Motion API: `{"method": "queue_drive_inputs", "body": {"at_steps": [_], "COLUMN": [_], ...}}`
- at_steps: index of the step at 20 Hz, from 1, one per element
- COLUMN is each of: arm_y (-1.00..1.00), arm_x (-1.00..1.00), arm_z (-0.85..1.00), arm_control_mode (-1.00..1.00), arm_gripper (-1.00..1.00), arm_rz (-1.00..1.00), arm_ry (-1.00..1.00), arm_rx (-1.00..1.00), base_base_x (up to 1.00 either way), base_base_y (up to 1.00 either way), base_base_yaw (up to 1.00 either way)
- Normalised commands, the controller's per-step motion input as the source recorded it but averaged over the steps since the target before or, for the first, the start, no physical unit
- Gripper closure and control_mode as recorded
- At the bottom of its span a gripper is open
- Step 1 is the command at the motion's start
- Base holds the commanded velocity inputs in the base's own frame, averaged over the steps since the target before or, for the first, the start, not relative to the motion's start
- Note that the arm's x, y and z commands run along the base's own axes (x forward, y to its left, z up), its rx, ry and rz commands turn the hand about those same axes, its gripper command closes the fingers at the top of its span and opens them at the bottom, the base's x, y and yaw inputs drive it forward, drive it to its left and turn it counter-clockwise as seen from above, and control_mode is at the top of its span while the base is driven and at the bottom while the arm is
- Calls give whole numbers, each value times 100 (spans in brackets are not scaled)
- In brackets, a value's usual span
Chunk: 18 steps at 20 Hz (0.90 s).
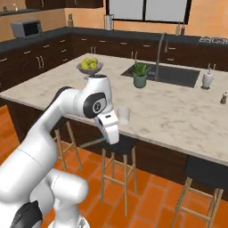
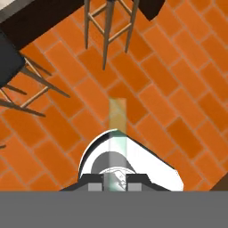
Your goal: Take a straw from the drawer in front and place it inside the glass cup on the dining counter.
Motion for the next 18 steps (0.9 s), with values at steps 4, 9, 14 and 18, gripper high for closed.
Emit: {"method": "queue_drive_inputs", "body": {"at_steps": [4,9,14,18], "arm_y": [0,0,0,4], "arm_x": [0,0,0,10], "arm_z": [0,0,0,7], "arm_control_mode": [100,100,100,-100], "arm_gripper": [100,100,100,100], "arm_rz": [0,0,0,-3], "arm_ry": [0,0,0,0], "arm_rx": [0,0,0,-2], "base_base_x": [86,100,100,69], "base_base_y": [33,30,17,9], "base_base_yaw": [-46,-37,-28,-13]}}
